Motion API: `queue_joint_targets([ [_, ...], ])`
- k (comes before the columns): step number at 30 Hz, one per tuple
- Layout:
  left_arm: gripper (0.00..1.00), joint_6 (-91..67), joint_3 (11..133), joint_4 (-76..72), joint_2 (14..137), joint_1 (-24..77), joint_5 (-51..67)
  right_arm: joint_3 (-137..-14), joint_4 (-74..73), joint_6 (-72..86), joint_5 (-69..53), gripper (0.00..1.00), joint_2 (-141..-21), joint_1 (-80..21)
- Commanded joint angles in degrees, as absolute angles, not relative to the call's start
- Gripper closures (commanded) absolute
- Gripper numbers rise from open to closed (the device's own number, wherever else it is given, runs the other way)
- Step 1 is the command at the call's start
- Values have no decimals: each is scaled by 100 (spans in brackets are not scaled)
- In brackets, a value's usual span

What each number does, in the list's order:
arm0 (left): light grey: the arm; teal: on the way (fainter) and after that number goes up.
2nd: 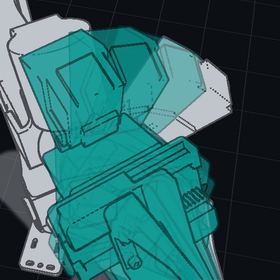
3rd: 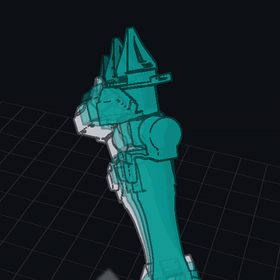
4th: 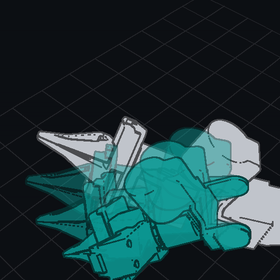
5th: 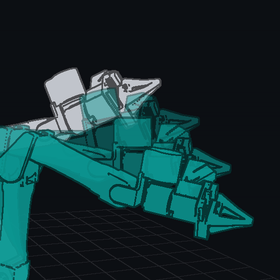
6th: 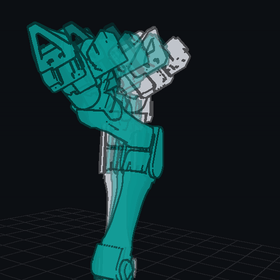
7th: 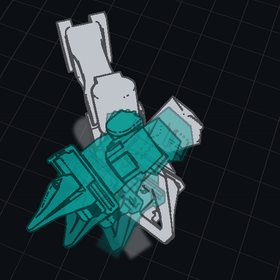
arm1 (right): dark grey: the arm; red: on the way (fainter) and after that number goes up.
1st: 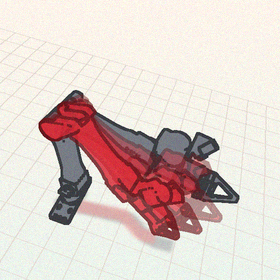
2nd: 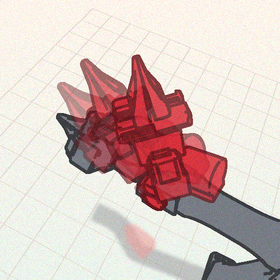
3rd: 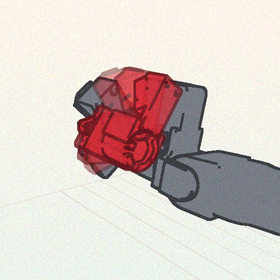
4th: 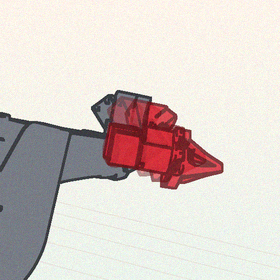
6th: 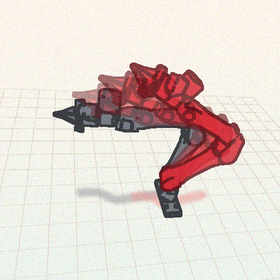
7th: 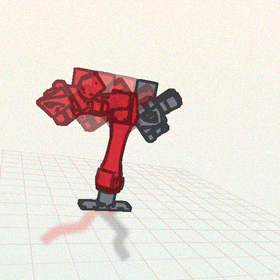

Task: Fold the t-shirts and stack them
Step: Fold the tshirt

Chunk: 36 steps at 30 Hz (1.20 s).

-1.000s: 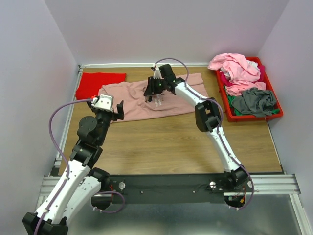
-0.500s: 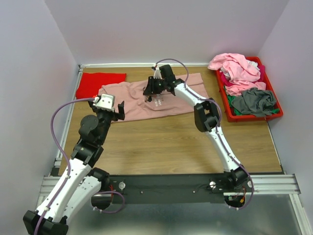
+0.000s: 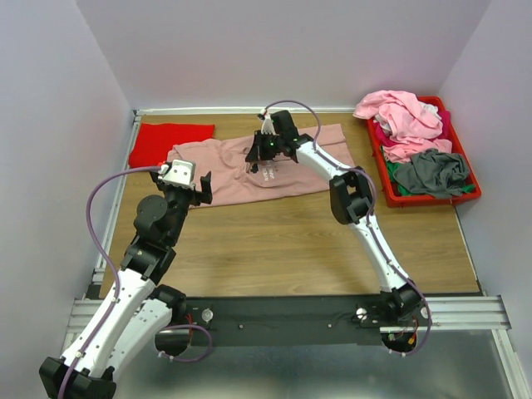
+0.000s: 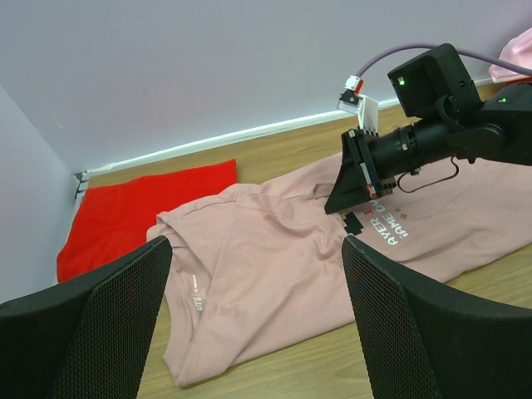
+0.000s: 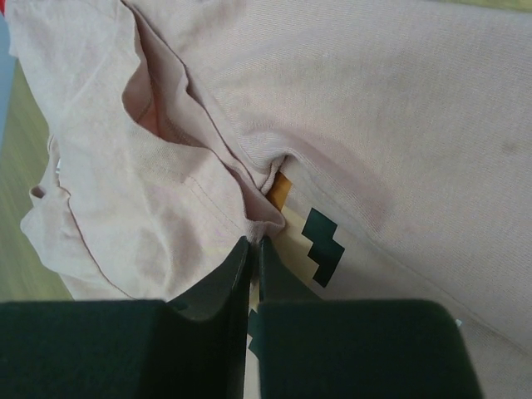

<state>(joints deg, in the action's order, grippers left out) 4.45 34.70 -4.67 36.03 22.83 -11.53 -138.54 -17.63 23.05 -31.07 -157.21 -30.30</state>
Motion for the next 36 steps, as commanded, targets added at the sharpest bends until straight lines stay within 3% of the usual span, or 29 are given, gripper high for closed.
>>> queue_joint_targets([
  [1,9,369,3437,-562,3586,2250,-1195,-13931,-1775,2215,-3129,88,-15557,-2962],
  [36,9,369,3410,-571,3621,2250,-1143,-13852,-1846,1890,-2822,89,-15205,-2804],
])
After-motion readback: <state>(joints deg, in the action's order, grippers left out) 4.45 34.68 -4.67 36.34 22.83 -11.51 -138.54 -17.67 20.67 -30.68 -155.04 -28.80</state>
